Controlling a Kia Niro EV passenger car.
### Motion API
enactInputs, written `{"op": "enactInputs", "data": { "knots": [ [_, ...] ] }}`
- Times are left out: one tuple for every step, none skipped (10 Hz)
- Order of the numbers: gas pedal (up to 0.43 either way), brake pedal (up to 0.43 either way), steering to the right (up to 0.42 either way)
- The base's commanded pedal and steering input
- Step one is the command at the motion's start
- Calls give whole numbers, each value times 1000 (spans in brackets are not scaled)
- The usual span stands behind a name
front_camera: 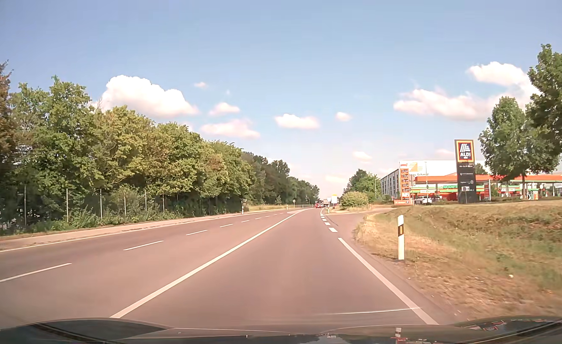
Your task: Follow the waypoints while adhering to traffic rules and regulations
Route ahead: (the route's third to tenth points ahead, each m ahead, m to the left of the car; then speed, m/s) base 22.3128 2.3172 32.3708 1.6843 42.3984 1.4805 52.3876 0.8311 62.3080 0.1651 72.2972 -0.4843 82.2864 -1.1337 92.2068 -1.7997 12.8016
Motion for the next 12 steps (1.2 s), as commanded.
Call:
{"op": "enactInputs", "data": {
  "knots": [
    [287, 12, 1],
    [287, 12, 1],
    [287, 12, 1],
    [287, 12, 1],
    [287, 12, 1],
    [287, 12, 1],
    [287, 18, 1],
    [287, 12, 1],
    [287, 12, 1],
    [287, 12, 1],
    [287, 12, 3],
    [287, 12, 5]
  ]
}}
